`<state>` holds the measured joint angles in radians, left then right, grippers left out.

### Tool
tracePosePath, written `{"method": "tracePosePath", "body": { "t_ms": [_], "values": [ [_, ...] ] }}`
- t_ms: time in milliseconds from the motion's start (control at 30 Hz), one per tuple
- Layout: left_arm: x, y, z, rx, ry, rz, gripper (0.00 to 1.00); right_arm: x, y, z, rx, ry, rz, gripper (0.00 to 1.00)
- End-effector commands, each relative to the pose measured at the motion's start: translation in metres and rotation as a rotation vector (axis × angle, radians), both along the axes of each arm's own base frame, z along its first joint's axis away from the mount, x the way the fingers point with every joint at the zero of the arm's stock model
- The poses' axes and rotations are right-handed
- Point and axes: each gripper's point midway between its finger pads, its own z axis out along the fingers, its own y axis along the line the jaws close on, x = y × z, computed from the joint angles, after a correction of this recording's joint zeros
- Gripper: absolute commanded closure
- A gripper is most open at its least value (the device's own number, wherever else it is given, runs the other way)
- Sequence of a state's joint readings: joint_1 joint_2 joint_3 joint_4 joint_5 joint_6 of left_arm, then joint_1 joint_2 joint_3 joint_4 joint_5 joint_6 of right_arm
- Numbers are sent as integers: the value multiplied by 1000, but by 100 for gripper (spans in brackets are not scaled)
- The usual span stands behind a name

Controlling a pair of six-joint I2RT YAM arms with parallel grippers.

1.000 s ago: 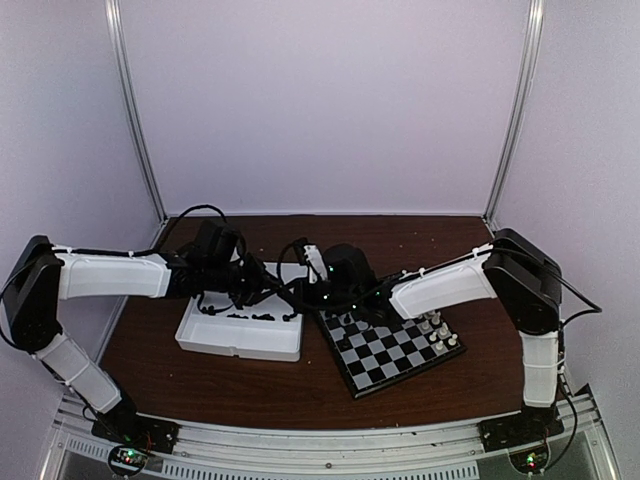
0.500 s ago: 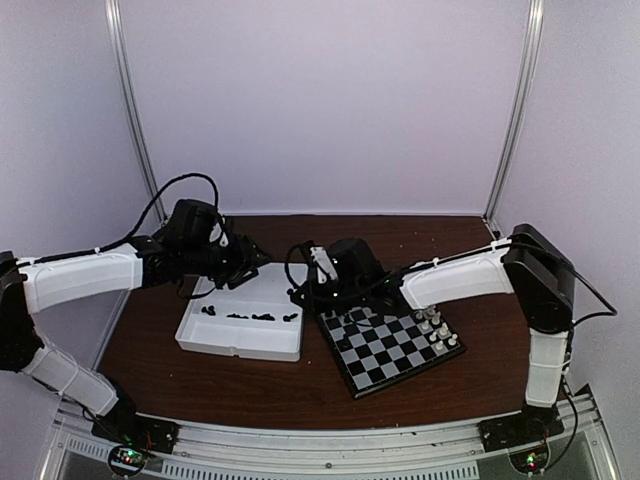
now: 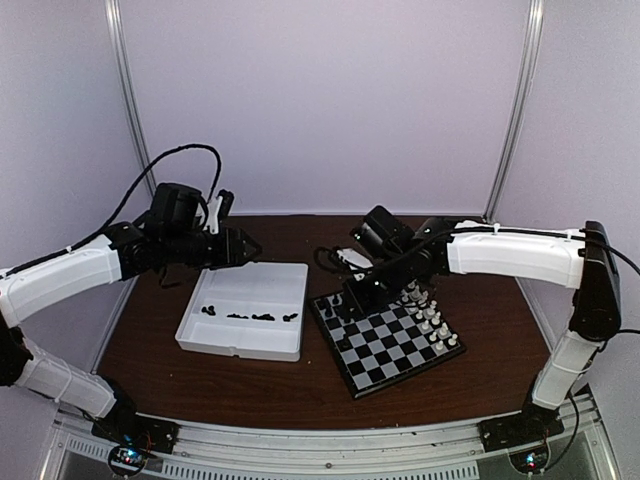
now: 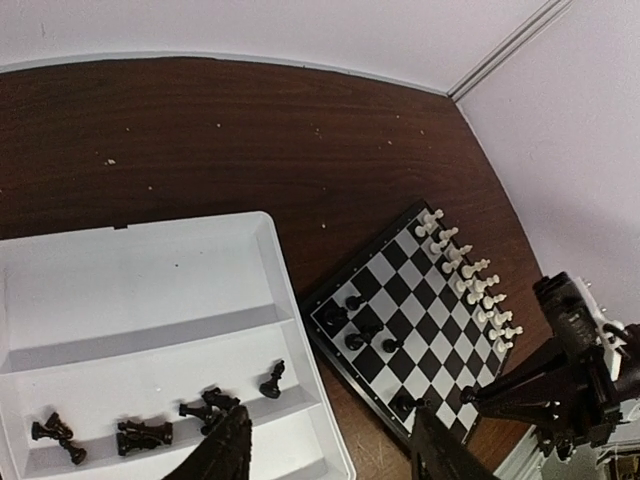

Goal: Set up the chess pieces on the board
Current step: Place the chess piece on the chessboard.

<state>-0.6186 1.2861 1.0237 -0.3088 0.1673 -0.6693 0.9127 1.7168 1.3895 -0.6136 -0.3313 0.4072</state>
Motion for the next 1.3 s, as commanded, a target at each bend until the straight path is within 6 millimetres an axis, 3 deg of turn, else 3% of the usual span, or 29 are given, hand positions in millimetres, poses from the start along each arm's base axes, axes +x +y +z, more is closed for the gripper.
{"method": "tracePosePath", "body": {
  "t_ms": [0,233,433,1200,1267],
  "values": [
    [4,12,17,92,-98,-10,45,-32,-61,-27,-286,137,17,98],
    [4,15,17,113,-115,-9,46,-48,-95,-49,-437,182,28,99],
    [6,17,16,140,-127,-7,46,-59,-105,-69,-535,264,63,100],
    [7,16,9,161,-121,-19,46,-55,-105,-100,-646,326,110,95],
    [7,16,9,159,-121,-21,46,-53,-103,-98,-643,314,107,89]
  ]
}}
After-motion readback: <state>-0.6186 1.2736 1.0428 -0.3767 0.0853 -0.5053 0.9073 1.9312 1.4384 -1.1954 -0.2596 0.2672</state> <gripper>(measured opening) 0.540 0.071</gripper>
